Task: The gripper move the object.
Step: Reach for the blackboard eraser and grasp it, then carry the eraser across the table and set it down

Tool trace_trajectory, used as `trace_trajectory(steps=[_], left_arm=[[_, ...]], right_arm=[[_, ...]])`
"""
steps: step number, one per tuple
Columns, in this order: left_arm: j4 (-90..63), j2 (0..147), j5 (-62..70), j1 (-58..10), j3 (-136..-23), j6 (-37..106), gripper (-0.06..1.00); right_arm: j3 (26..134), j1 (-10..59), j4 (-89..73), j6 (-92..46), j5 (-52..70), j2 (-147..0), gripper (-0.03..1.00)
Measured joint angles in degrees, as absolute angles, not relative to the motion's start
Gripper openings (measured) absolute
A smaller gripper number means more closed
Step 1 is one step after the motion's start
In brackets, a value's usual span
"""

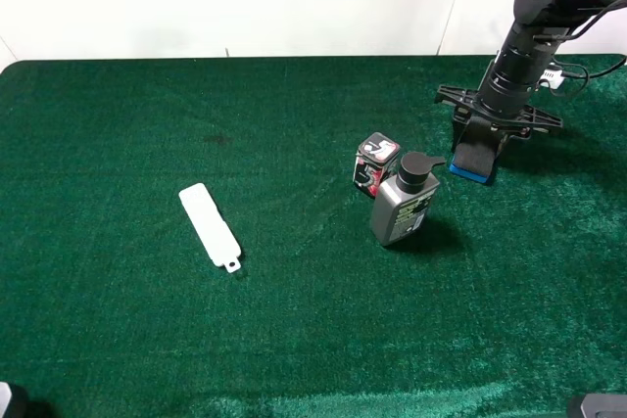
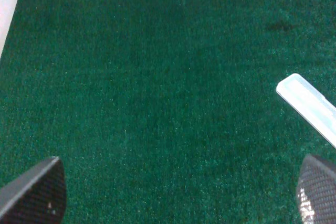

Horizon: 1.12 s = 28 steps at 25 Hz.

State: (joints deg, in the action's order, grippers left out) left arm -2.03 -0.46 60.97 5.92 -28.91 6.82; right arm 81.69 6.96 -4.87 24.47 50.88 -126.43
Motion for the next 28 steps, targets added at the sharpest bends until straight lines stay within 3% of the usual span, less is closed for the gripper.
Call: trace_trajectory(steps=[28], left_arm=[[-2.03,-0.46,60.97,5.92,-28.91,6.82,0.88]], right_arm=[[81.8,7.13,-5.0,24.5,58.86,-116.2,0.42]])
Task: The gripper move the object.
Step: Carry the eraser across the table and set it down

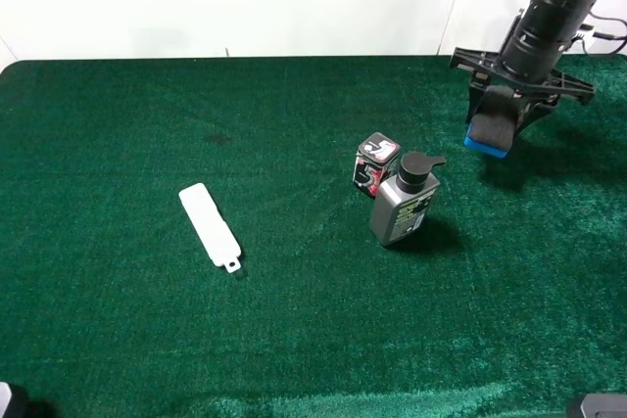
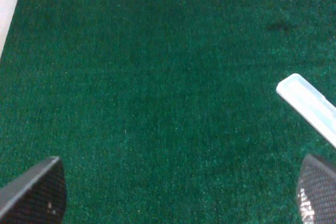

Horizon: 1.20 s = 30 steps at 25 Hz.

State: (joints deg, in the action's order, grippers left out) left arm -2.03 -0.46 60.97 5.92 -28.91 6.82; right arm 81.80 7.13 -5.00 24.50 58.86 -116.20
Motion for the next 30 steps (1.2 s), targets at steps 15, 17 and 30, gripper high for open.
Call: trace_trajectory(steps=[15,17,30], left_arm=[[-2.03,-0.46,60.97,5.92,-28.91,6.82,0.88],[-2.03,-0.46,60.97,5.92,-28.91,6.82,0.88],[-2.03,-0.46,60.97,5.92,-28.91,6.82,0.88]], right_arm=[[87.64,11.92,-6.39,23.61,65.11,-113.01,0.42],[89.35,13.17,-6.41,23.61,66.34,-113.01,0.42],[97.97,25.61,-4.61,25.38,69.36,-113.01,0.42]])
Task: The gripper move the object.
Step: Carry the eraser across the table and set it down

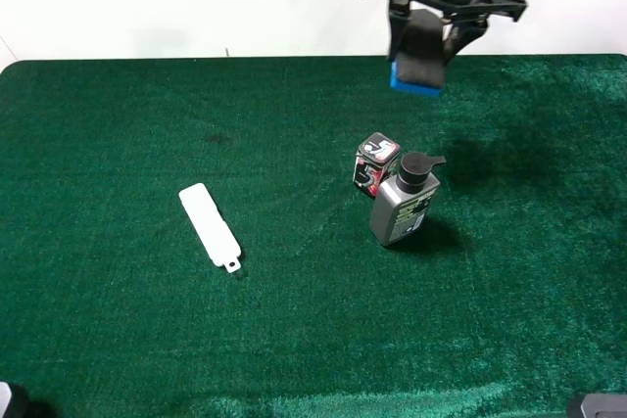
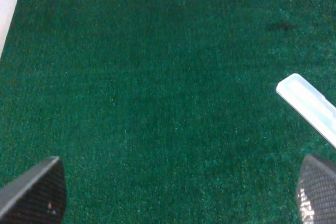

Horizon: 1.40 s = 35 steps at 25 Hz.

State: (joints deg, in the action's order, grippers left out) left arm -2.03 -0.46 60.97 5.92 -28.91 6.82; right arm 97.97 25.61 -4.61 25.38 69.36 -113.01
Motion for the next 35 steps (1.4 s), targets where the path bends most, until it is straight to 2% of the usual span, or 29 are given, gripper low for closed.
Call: trace_trajectory(steps=[18,35], left_arm=[[-2.03,-0.46,60.97,5.92,-28.91,6.82,0.88],[-2.03,-0.46,60.97,5.92,-28.91,6.82,0.88]], right_arm=[[98.39,39.4,-4.46,26.49,66.84,-113.01,0.42],[99.0,45.77,-4.42,22.48,58.73,-118.81,0.42]])
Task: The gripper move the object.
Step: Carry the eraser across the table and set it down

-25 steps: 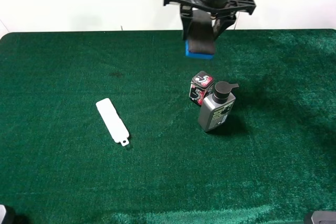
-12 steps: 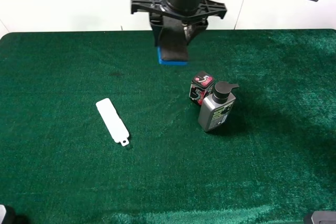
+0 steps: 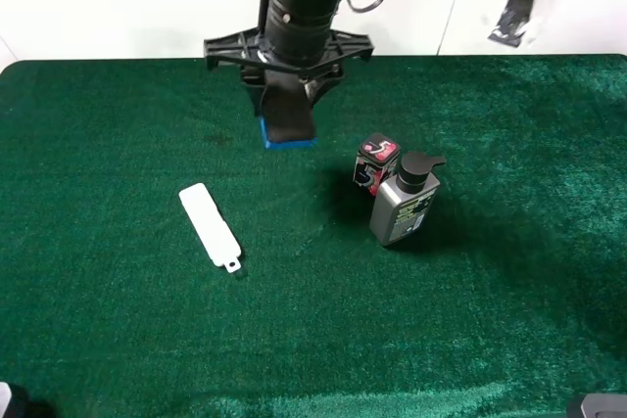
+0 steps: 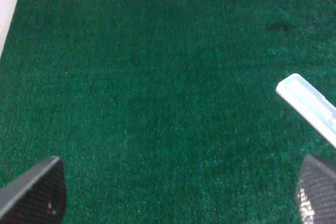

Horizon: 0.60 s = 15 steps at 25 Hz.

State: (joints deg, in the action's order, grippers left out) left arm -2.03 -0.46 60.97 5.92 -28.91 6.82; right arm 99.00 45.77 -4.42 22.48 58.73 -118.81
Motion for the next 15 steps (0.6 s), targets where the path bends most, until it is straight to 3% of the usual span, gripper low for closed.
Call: trace_trajectory(steps=[15], left_arm=[[-2.03,-0.46,60.97,5.92,-28.91,6.82,0.88]], right_arm=[[99.16,45.77,-8.39,14.48,52.69,-125.77,0.42]])
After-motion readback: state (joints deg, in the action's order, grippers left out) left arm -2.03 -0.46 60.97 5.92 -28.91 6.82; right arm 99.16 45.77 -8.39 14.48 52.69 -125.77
